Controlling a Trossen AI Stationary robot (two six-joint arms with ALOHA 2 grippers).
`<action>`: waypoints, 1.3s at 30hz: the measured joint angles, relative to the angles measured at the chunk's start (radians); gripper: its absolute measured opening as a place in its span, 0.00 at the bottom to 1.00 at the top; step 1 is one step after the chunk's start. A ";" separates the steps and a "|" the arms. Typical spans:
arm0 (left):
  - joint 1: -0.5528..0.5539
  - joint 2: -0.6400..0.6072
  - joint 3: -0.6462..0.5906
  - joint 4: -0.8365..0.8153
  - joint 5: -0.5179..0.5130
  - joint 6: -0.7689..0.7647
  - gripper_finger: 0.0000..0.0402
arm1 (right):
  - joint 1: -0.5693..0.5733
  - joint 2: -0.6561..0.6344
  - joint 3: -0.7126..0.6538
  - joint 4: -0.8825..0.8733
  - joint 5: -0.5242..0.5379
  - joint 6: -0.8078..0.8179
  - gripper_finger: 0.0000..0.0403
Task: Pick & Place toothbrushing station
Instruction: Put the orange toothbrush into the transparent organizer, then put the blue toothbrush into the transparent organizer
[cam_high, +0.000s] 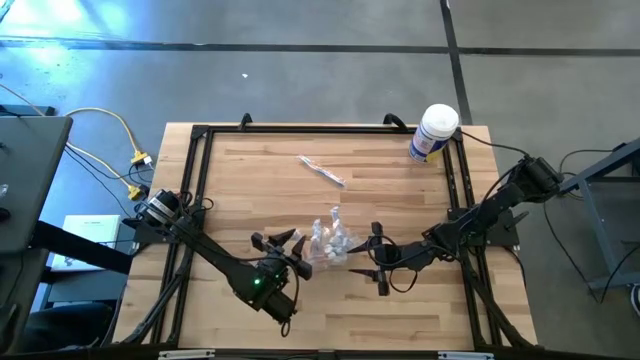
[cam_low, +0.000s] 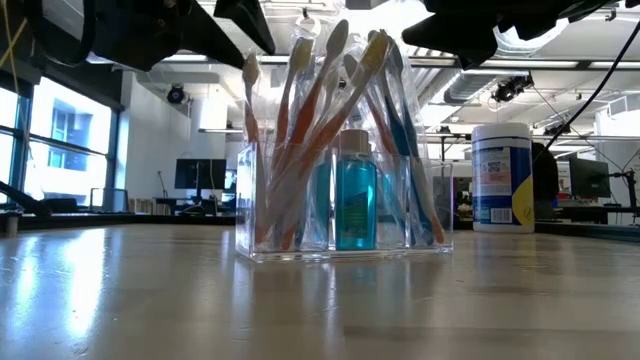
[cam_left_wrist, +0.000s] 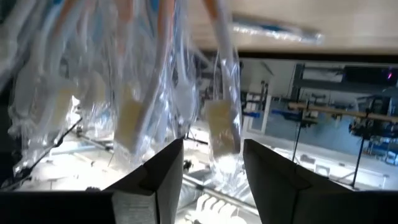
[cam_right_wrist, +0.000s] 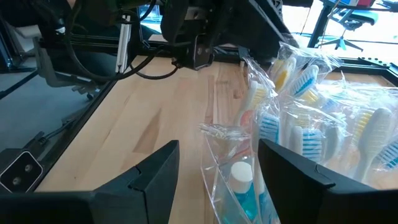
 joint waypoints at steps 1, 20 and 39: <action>0.000 0.000 0.000 0.000 -0.010 0.000 0.40 | 0.000 0.000 0.000 0.000 0.000 0.000 0.52; -0.004 -0.001 0.000 0.067 -0.056 -0.122 0.41 | 0.002 0.000 0.000 0.001 0.000 0.000 0.52; 0.006 -0.525 0.040 0.339 0.385 -1.399 0.41 | 0.003 0.000 0.000 0.028 -0.008 -0.011 0.52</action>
